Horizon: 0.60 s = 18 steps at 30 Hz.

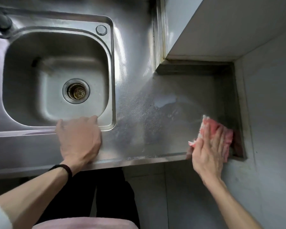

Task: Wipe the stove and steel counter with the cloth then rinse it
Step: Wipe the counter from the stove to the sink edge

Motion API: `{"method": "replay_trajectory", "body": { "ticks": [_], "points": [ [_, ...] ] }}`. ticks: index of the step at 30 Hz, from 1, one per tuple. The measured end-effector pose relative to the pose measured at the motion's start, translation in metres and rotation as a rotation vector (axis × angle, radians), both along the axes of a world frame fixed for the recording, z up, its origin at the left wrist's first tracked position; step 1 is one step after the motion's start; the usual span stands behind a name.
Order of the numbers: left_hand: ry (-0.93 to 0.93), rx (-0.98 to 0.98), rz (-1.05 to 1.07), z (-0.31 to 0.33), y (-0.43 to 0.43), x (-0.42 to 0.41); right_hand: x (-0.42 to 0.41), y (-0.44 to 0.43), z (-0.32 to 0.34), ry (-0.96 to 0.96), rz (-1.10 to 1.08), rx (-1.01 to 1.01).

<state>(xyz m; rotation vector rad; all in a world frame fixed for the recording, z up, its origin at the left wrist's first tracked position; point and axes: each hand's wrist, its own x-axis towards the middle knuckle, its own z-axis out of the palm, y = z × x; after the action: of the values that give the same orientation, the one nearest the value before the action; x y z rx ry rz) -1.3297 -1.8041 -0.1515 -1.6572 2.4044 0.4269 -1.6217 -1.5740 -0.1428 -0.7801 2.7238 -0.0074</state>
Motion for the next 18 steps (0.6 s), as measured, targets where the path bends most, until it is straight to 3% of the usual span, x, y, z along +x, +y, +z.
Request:
{"method": "replay_trajectory", "body": {
  "ticks": [8, 11, 14, 18],
  "points": [
    [-0.014, -0.032, 0.003, 0.0, 0.001, -0.003, -0.078, -0.081, -0.019, 0.198, 0.232, -0.047],
    [-0.016, -0.045, 0.014, 0.0, 0.001, -0.005, -0.09, -0.115, -0.03, 0.22, 0.122, -0.078],
    [-0.023, -0.047, 0.024, 0.002, 0.001, -0.006, -0.076, -0.132, -0.025, 0.173, 0.056, -0.064],
    [-0.025, -0.052, 0.032, 0.006, 0.002, -0.007, 0.009, -0.134, -0.016, 0.037, 0.245, -0.147]
  ]
}}
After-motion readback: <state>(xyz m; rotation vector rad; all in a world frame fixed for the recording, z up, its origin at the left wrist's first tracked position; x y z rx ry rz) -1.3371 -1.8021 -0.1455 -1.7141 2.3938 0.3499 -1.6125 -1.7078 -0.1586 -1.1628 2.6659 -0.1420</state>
